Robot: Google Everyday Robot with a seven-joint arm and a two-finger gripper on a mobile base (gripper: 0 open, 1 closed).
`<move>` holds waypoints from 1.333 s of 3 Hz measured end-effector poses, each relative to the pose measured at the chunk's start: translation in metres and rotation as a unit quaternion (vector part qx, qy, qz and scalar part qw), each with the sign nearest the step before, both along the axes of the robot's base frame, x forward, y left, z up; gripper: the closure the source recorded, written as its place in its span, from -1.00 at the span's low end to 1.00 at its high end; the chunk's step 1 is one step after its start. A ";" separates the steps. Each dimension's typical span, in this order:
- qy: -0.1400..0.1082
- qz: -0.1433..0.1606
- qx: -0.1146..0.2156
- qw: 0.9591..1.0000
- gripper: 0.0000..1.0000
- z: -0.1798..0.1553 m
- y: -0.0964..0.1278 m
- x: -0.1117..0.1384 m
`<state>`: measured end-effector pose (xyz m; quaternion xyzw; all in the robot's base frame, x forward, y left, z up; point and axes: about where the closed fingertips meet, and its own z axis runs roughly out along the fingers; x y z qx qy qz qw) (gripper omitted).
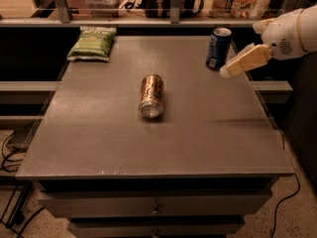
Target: Pick pepsi can
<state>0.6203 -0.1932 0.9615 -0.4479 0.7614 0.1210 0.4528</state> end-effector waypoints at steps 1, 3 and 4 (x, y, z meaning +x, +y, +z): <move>-0.003 -0.036 0.039 0.999 -1.00 -0.020 0.001 0.031; -0.020 -0.110 0.113 0.987 -1.00 -0.047 0.000 0.096; -0.016 -0.141 0.144 0.979 -1.00 -0.059 -0.006 0.122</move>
Offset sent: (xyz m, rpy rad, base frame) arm 0.1041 0.0046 -0.0459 0.2130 -0.0795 -0.2220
